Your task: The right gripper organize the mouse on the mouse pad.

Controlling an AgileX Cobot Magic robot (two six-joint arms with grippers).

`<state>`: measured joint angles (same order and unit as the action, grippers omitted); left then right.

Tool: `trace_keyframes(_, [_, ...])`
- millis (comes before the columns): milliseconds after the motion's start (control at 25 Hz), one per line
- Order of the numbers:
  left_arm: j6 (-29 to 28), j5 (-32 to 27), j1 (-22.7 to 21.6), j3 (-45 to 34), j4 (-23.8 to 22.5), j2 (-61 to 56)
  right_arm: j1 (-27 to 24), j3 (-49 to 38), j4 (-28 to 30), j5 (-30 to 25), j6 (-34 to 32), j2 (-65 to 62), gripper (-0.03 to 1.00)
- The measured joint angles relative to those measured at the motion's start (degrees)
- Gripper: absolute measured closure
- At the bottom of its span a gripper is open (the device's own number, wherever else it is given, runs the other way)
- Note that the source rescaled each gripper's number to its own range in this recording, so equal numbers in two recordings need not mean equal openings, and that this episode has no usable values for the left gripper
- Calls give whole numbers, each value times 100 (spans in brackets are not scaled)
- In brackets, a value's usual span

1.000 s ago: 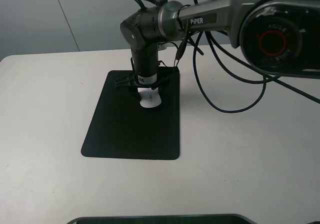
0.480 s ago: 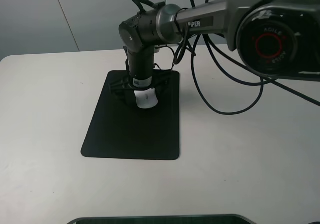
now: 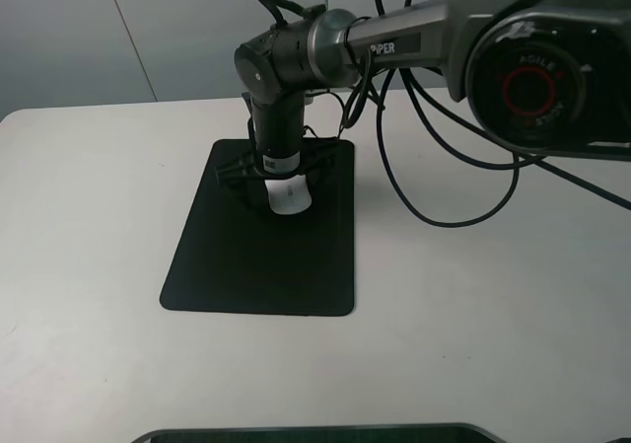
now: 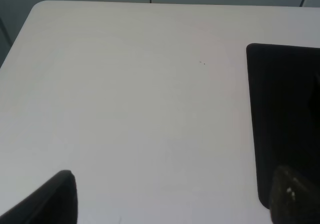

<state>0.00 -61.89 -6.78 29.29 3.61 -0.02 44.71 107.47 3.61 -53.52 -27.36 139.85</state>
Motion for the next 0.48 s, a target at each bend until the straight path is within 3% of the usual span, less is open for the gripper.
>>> trace_keyframes(280, [0,0,0,0,0,0,0,10,0,-83,173,-86,-2])
trace_keyframes(480, [0,0,0,0,0,0,0,74,0,-434,679,-378,-2])
